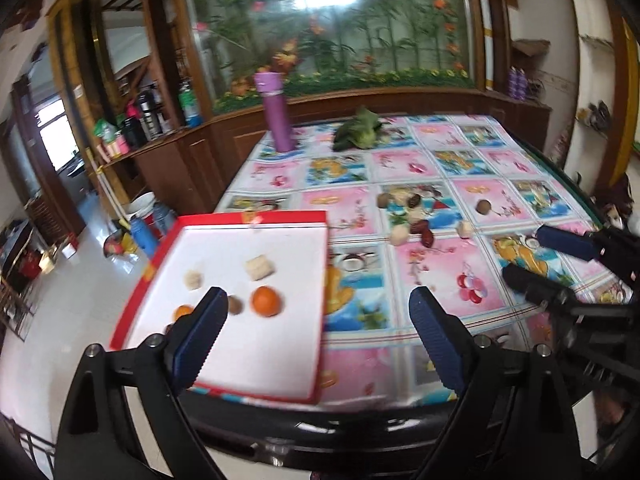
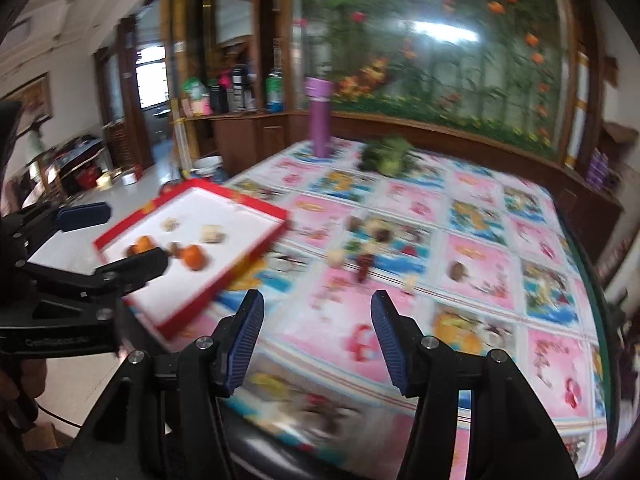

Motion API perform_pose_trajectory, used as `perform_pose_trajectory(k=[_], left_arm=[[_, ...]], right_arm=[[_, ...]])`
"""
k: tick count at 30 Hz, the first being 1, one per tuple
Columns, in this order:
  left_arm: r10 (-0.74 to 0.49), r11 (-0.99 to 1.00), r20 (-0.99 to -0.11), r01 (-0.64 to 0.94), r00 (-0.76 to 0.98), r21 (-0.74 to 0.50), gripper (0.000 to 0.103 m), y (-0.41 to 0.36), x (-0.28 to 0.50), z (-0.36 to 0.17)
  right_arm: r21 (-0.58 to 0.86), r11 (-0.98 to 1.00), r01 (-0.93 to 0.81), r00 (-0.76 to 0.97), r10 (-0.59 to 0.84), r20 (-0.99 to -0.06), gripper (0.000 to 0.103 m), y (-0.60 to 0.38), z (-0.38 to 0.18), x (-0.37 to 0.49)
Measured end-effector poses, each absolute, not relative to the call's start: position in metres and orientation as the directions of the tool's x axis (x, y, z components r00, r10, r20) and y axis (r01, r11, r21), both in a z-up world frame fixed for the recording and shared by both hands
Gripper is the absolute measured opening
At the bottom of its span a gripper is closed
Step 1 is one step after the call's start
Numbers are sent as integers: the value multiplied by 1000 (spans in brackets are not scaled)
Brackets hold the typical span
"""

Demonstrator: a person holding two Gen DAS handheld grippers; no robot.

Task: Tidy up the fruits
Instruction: 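Move both grippers back over the remaining white cubes on the table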

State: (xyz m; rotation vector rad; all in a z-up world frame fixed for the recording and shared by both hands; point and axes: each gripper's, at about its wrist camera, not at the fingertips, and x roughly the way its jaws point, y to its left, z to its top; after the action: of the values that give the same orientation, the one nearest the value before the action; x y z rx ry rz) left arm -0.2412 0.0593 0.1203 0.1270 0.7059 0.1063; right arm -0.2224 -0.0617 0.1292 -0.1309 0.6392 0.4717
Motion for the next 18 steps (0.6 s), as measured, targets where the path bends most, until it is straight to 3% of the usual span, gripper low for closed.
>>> perform_pose_trajectory(k=[11,18], left_arm=[[13,994,-776,77,631,80,92,20,-125,64],[0,993,-805,94,593,69,90,34,-83,39]], right_arm=[[183,960,-214,627,278,-727,56,-147,83,-104],[213,940,-267,552,330,-765,56,-116,65,-72]])
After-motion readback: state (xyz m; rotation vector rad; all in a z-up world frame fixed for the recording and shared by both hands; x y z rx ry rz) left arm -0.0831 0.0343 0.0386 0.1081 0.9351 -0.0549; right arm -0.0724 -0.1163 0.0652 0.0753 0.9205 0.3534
